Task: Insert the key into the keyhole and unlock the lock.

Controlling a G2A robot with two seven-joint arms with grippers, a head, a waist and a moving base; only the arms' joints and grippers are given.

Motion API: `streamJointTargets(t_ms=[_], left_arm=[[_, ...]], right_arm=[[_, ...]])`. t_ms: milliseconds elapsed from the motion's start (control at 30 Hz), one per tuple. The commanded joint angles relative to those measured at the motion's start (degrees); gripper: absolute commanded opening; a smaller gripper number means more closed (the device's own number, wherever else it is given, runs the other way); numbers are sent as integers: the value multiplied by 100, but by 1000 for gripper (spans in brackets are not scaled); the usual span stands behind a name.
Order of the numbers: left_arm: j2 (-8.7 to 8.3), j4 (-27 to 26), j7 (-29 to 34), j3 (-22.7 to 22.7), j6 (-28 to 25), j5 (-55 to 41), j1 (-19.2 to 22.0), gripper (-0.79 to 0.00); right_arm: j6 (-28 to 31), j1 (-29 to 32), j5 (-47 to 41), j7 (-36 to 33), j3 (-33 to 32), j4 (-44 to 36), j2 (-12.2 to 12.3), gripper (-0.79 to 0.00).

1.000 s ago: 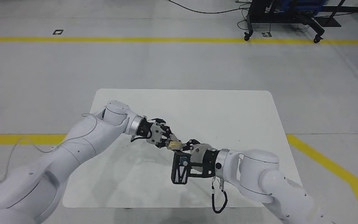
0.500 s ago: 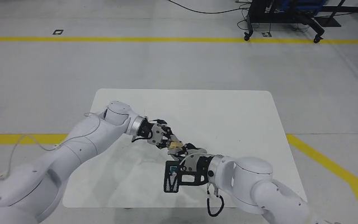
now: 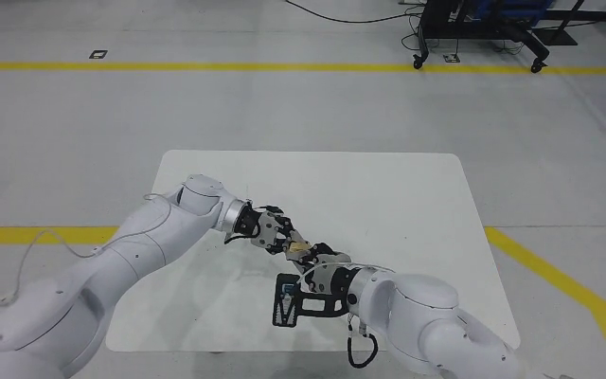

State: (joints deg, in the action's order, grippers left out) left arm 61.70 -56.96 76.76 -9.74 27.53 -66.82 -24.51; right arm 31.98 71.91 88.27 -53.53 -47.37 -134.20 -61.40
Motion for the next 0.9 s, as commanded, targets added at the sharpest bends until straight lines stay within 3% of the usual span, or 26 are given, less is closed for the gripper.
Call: streamJointTargets(t_ms=[0,867], left_arm=[[-4,-11,-7,0,7,-2,-4,-785],[-36,-7,3,0,-3,-12,-15,-785]], right_arm=[[-22,-16,-18,-14,6,27,-11,-785],[74,-39,36,-74,-6,81,-88,-785]])
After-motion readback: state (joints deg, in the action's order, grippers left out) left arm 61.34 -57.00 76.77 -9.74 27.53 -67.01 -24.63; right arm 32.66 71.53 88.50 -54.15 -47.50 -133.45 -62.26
